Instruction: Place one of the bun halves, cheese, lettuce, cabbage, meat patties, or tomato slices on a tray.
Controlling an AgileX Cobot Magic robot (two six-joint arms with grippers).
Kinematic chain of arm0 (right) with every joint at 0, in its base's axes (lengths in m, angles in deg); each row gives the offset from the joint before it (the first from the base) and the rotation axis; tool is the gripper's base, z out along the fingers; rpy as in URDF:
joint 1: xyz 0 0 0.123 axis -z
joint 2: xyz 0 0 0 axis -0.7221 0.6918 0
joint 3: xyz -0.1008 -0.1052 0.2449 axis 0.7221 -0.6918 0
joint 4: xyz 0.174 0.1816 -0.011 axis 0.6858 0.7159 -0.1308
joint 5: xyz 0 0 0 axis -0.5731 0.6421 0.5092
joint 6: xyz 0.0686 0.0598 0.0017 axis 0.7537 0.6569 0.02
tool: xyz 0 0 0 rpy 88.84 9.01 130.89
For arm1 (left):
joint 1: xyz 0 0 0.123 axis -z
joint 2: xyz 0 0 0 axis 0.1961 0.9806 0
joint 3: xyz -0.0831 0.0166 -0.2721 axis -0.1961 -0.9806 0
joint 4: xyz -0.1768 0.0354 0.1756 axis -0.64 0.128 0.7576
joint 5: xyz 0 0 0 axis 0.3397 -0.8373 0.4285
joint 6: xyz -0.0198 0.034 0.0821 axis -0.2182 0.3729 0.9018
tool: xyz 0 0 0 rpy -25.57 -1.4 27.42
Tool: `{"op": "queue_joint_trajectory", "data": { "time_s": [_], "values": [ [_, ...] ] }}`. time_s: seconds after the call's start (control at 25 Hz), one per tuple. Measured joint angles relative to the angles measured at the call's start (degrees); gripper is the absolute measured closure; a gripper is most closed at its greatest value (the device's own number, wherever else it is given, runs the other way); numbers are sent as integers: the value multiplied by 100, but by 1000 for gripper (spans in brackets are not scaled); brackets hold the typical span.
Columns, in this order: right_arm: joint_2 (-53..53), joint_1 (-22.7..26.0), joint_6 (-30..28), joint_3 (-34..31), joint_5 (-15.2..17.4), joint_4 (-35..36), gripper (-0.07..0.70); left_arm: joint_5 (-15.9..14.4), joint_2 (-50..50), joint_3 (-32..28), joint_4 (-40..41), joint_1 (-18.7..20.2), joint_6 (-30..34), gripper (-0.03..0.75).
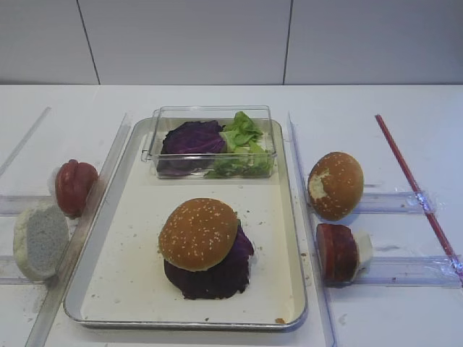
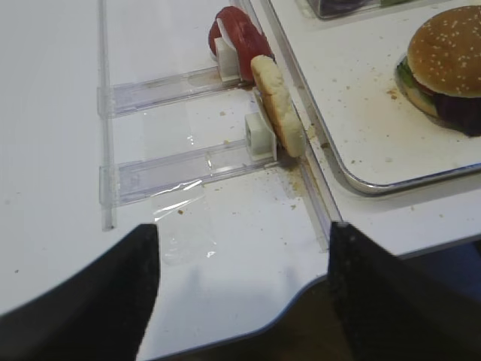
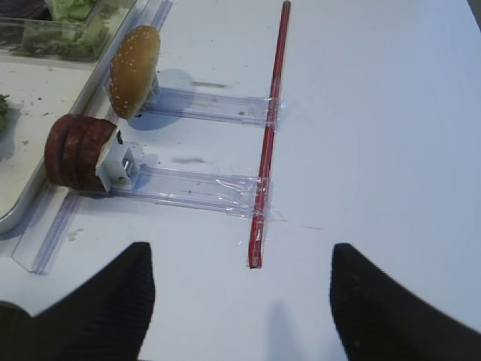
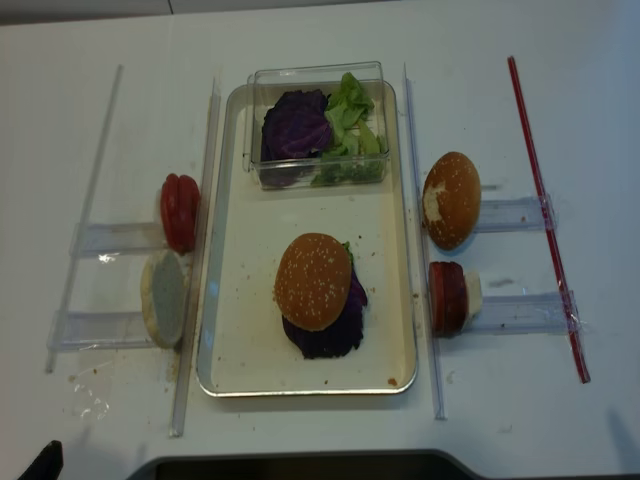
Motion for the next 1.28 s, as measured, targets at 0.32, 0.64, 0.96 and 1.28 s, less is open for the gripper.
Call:
{"op": "queue_joint_trajectory", "data": {
  "time_s": [0.32,0.64,0.96,1.28],
  "values": [
    [0,0,0,0,0,0,120,0,0,0,-30,0,0,276],
    [0,0,0,0,0,0,120,0,0,0,-30,0,0,276],
    [0,0,0,0,0,0,120,0,0,0,-30,0,0,276],
    [0,0,0,0,0,0,120,0,0,0,-30,0,0,276]
  ]
}}
